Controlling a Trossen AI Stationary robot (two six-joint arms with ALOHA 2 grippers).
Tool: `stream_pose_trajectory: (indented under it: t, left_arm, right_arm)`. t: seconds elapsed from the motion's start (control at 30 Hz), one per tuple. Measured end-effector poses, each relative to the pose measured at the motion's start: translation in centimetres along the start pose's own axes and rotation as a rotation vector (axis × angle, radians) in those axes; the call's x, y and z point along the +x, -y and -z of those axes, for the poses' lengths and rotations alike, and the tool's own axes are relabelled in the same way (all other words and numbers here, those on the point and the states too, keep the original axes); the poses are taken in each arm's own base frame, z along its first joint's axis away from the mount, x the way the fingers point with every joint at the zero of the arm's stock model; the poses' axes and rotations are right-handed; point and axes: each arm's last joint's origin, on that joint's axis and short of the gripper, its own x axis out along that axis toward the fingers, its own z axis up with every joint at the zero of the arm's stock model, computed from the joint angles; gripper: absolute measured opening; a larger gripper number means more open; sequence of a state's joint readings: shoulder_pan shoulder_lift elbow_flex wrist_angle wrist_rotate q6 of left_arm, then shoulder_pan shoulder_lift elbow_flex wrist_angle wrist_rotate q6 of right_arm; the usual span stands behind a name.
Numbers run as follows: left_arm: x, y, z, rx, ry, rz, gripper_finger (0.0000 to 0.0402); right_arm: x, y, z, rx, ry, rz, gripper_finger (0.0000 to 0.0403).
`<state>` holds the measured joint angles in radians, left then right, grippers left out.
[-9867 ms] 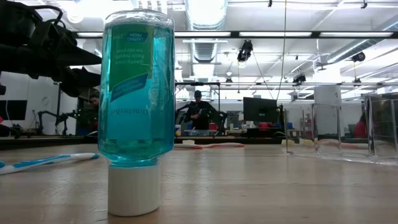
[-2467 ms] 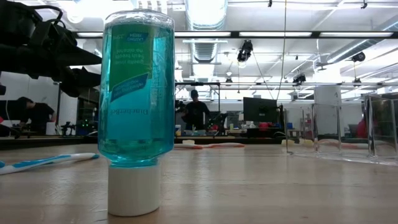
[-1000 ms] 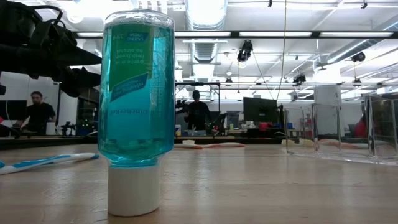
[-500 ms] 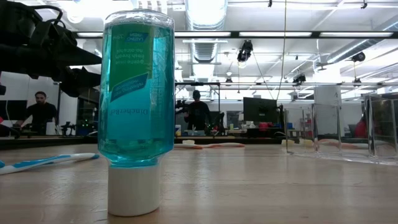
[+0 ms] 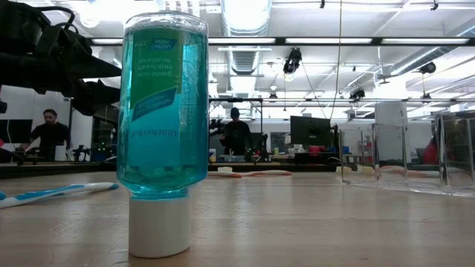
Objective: Pick & Place toothbrushing station
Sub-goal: Put the mouthwash into the middle section of the transparent organizer
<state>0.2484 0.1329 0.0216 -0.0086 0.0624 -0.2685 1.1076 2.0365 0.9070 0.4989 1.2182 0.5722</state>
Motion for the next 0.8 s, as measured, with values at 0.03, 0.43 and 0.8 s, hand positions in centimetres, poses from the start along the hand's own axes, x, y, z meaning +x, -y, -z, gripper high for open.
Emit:
stream_pose_trajectory:
  t: [0.03, 0.43, 0.8]
  left_arm:
    - [0.0, 0.0, 0.0, 0.0, 0.0, 0.0, 0.035]
    - [0.0, 0.0, 0.0, 0.0, 0.0, 0.0, 0.0349]
    - [0.0, 0.0, 0.0, 0.0, 0.0, 0.0, 0.0349]
  right_arm:
    - [0.0, 0.01, 0.01, -0.002, -0.001, 0.0, 0.0164]
    - [-0.01, 0.1, 0.06, -0.018, 0.003, 0.014, 0.0157]
    - [0.09, 0.16, 0.03, -0.017, 0.007, 0.023, 0.0113]
